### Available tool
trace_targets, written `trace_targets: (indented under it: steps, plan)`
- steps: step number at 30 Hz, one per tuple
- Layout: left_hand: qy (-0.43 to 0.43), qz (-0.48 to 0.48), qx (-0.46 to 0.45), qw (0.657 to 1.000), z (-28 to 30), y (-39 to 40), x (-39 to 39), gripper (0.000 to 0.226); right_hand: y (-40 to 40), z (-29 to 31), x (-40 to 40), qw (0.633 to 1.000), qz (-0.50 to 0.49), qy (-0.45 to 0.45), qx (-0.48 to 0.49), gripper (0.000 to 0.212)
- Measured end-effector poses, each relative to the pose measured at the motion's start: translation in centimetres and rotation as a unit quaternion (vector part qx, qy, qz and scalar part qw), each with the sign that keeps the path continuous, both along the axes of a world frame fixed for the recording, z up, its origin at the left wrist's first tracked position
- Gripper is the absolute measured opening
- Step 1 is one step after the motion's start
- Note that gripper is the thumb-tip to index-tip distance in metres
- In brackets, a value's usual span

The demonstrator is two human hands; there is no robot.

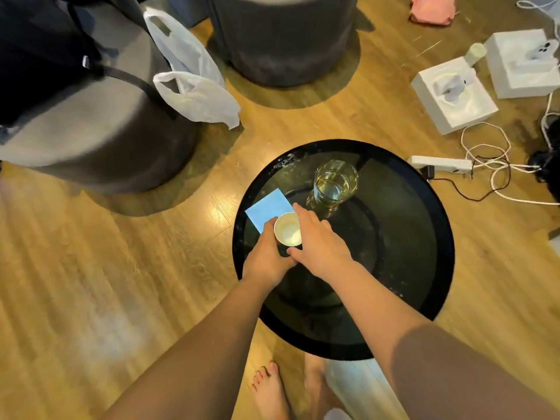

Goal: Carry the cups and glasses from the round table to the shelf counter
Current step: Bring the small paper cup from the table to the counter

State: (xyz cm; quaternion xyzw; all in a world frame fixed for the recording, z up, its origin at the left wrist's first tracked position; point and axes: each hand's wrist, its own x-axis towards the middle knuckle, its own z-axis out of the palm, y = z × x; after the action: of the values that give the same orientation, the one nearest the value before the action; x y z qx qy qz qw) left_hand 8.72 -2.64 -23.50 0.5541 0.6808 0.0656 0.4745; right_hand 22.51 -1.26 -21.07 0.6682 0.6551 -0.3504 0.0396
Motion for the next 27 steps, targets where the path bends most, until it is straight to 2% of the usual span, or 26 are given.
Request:
trace_targets:
  steps: [6, 11, 15, 22, 27]
  plan:
    - [-0.033, 0.043, 0.022, 0.998, 0.9, 0.3, 0.6, 0.061, 0.4, 1.5, 0.7, 0.999, -0.016, 0.038, 0.002, 0.089]
    - [-0.091, 0.068, 0.045, 0.993, 6.7, 1.4, 0.7, 0.056, 1.1, 8.3, 1.6, 0.994, -0.037, 0.100, 0.038, 0.084]
    - [-0.145, 0.072, 0.090, 0.983, 14.7, 3.0, 1.5, 0.060, 2.3, 16.5, 2.7, 0.982, -0.072, 0.146, 0.092, 0.083]
    - [-0.194, 0.010, 0.192, 0.962, 29.6, 5.1, 5.0, 0.065, 1.5, 31.5, 5.6, 0.941, -0.160, 0.234, 0.184, 0.086]
    - [-0.226, -0.045, 0.279, 0.932, 42.1, 6.6, 8.0, 0.068, 1.7, 43.2, 8.3, 0.912, -0.171, 0.244, 0.283, 0.088]
